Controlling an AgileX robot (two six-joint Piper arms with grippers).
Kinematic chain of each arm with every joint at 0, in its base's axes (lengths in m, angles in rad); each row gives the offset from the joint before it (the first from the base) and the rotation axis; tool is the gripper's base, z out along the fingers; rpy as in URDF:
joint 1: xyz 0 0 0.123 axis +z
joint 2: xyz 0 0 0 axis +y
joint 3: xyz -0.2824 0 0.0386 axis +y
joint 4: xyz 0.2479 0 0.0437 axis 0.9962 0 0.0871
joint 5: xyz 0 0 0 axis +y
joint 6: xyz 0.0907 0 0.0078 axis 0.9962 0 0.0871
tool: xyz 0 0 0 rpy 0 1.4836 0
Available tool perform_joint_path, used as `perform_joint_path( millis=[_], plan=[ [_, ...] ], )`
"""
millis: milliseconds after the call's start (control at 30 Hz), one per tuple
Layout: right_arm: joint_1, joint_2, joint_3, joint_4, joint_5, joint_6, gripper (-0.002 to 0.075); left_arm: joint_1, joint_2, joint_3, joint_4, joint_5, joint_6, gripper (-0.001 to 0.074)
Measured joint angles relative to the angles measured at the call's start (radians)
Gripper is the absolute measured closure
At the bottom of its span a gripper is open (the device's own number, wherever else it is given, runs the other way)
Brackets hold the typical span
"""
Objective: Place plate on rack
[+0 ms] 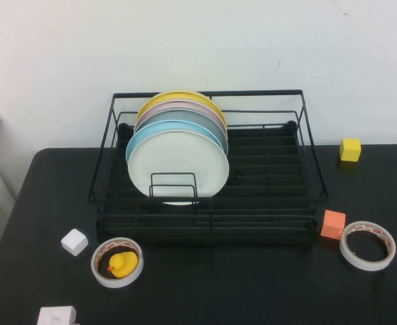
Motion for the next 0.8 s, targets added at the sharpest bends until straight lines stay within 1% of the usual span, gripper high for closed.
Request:
perform_joint_path(
  millis=[33,67,100,167,233,300,333,367,433,500,633,733,800],
  plan=[
    [0.000,0.000,0.000,0.000,0.000,0.000,0.0728,0.003,0.000,0.000,0.011,0.014,-0.060,0.0735],
    [0.000,0.000,0.000,0.000,0.000,0.000,0.0728,0.009,0.000,0.002,0.075,0.029,-0.136,0.0735],
    [0.000,0.000,0.000,0.000,0.000,0.000,0.0728,0.021,0.000,0.005,0.190,0.048,-0.273,0.0735],
    [0.000,0.000,0.000,0.002,0.000,0.000,0.0728,0.059,-0.002,0.016,0.501,0.097,-0.628,0.0735],
    [0.000,0.000,0.000,0.002,0.000,0.000,0.0728,0.112,-0.002,0.022,0.901,0.192,-1.081,0.0735],
    [0.000,0.000,0.000,0.002,0.000,0.000,0.0728,0.155,-0.002,0.022,1.177,0.341,-1.438,0.0735],
    [0.000,0.000,0.000,0.002,0.000,0.000,0.0728,0.174,-0.002,0.022,1.276,0.432,-1.585,0.0735],
    [0.000,0.000,0.000,0.002,0.000,0.000,0.0728,0.186,-0.002,0.025,1.347,0.502,-1.690,0.0735],
    [0.000,0.000,0.000,0.002,0.000,0.000,0.0728,0.205,-0.002,0.050,1.410,0.594,-1.782,0.0735],
    [0.000,0.000,0.000,0.002,0.000,0.000,0.0728,0.210,-0.002,0.081,1.419,0.609,-1.793,0.0735],
    [0.000,-0.001,0.000,0.002,-0.001,0.000,0.0728,0.191,-0.002,0.098,1.445,0.542,-1.747,0.0735],
    [0.000,-0.002,0.000,0.002,-0.001,0.000,0.0728,0.149,-0.002,0.099,1.550,0.525,-1.755,0.0735],
    [0.000,-0.002,0.002,0.002,-0.001,0.000,0.0728,0.127,-0.002,0.099,1.612,0.523,-1.804,0.0735]
  ],
)
